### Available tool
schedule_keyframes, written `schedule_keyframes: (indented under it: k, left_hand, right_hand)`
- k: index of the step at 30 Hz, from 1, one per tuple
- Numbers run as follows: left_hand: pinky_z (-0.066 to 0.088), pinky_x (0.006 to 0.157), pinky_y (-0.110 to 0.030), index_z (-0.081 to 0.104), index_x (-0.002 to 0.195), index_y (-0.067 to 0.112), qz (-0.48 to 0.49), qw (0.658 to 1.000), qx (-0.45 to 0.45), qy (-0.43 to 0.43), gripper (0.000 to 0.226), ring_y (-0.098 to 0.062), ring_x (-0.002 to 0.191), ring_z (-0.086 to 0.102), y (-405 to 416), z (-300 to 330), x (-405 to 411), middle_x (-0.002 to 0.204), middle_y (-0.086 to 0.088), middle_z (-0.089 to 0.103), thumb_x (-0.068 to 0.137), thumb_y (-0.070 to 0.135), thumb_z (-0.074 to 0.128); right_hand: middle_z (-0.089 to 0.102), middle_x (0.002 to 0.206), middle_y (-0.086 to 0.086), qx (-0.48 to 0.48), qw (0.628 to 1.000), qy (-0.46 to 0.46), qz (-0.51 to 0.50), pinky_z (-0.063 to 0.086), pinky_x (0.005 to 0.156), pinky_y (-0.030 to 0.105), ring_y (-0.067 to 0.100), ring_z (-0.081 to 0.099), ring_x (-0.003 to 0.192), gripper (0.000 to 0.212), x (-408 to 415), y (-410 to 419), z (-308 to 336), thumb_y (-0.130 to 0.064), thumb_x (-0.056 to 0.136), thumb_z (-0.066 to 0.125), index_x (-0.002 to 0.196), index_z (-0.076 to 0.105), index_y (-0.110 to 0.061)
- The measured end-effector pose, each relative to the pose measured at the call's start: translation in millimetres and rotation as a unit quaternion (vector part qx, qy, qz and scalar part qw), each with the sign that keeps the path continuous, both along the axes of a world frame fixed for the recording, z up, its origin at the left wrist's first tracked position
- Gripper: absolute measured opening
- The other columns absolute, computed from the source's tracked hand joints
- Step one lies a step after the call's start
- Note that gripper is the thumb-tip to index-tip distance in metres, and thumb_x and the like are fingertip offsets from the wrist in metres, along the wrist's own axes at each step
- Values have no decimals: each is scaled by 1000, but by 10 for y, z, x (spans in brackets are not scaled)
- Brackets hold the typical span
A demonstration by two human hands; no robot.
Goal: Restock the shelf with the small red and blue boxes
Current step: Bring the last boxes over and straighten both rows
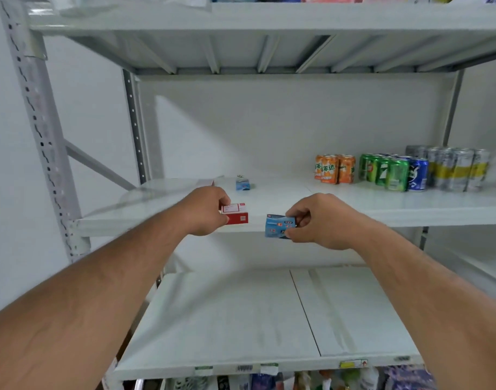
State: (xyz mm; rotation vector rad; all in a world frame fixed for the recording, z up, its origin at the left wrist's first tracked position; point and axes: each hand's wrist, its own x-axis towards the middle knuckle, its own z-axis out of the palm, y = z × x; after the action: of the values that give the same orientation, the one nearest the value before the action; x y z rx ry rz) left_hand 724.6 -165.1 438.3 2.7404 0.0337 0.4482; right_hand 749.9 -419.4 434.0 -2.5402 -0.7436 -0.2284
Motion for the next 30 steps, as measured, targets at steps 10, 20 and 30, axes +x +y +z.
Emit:
schedule_keyframes:
  k: [10,20,30]
  left_hand:
    - [55,77,-30,64,115,16,15,999,10,38,32,-19,84,72,162,200,1387,106,0,69,84,15,73]
    - [56,83,-31,63,119,17,33,995,30,93,38,-15,85,72,457,140,2451,103,-2,73,83,18,75]
    - [54,74,-25,63,118,11,-3,991,48,129,36,-17,81,73,608,47,3060,108,-5,72,84,16,74]
  right_hand:
    - [72,89,-10,-8,1000,-11,29,60,79,36,13,67,85,27,1399,291,105,-31,83,78,109,76,-24]
    - [71,93,-12,-29,997,11,73,59,83,33,9,66,87,27,2537,538,130,-30,83,79,110,76,-23]
    - [71,96,-14,-67,994,34,78,60,83,32,6,66,88,31,3114,883,24,-35,81,81,110,74,-26]
